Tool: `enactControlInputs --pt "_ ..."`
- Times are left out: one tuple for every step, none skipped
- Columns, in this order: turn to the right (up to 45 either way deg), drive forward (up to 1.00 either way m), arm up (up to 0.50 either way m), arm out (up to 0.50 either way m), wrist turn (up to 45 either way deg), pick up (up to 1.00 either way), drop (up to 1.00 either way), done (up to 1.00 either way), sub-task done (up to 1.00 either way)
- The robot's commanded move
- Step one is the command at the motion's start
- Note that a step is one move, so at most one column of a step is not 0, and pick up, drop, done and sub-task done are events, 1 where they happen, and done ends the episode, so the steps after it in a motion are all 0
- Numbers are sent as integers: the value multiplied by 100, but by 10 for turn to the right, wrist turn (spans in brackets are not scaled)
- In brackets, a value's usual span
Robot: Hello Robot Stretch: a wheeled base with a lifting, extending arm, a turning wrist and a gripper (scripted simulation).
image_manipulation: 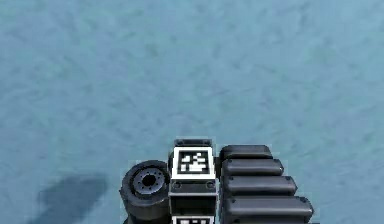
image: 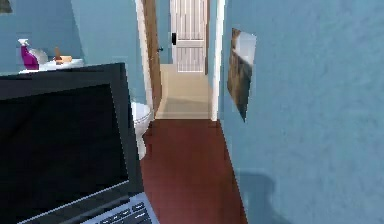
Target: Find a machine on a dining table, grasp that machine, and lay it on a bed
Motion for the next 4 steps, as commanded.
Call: enactControlInputs --pt "0 100 0 0 0 0 0 0 0" --pt "0 100 0 0 0 0 0 0 0" --pt "0 100 0 0 0 0 0 0 0" --pt "0 75 0 0 0 0 0 0 0"
